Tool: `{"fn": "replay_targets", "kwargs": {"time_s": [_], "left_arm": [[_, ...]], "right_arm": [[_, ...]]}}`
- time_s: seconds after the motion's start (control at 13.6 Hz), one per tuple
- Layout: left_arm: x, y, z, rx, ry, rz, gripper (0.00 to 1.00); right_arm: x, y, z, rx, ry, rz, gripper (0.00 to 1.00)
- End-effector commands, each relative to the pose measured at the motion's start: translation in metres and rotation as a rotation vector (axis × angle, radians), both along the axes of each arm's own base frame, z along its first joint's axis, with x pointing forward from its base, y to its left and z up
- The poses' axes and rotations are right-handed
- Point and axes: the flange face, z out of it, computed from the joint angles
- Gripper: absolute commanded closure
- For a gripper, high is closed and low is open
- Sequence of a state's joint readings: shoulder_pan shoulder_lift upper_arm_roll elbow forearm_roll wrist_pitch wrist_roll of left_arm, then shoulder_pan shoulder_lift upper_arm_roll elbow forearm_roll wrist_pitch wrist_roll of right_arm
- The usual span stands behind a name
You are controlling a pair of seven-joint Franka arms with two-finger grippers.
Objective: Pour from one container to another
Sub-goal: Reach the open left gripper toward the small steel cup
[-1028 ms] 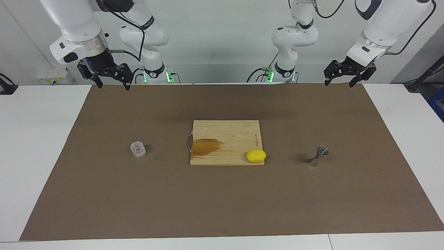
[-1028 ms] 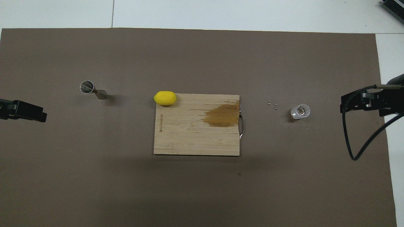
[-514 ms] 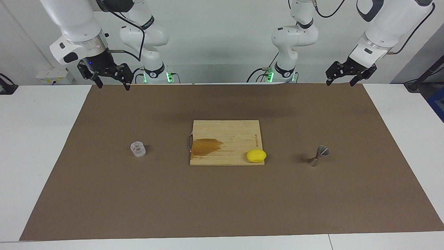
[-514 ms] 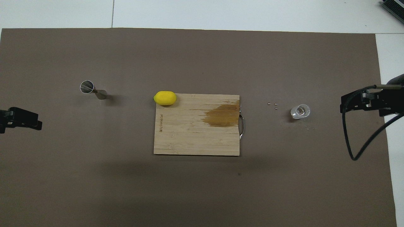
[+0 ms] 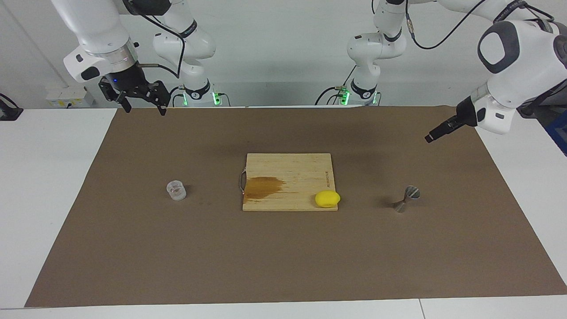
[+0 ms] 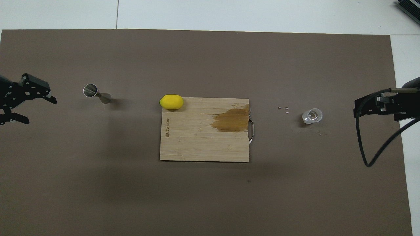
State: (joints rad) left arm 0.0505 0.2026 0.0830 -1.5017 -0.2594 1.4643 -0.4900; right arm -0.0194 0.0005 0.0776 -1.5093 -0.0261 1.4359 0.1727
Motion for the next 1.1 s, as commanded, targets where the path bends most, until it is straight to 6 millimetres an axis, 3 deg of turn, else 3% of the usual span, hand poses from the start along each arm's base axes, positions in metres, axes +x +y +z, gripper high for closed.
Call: {"fn": "replay_targets", "kwargs": {"time_s": [0.0,0.22,0.29,0.59,0.73,0.88,1.03], "left_arm": [[0.008,0.027,-0.002,-0.102,0.026,0.341,0.02],[-0.009,0.065,-0.036,-0.285,0.078,0.744,0.02],[-0.018,0.070,-0.047,-0.329,0.084,0.843,0.02],[-0.045,0.077,-0.087,-0.536,0.180,1.271,0.02],[-0.059,0.090,-0.112,-0.614,0.240,1.432,0.02],[-0.071,0.093,-0.143,-0.706,0.300,1.562,0.02],[-0.071,0.088,-0.153,-0.734,0.302,1.616,0.02]], "right_arm": [[-0.006,-0.002,0.000,0.027,0.000,0.021,0.00],[-0.006,-0.002,0.000,0.027,0.000,0.021,0.00],[-0.006,-0.002,0.000,0.027,0.000,0.021,0.00],[-0.006,-0.002,0.000,0.027,0.000,0.021,0.00],[-0.006,-0.002,0.000,0.027,0.000,0.021,0.00],[-0.006,-0.002,0.000,0.027,0.000,0.021,0.00],[-0.006,-0.002,0.000,0.027,0.000,0.021,0.00]]}}
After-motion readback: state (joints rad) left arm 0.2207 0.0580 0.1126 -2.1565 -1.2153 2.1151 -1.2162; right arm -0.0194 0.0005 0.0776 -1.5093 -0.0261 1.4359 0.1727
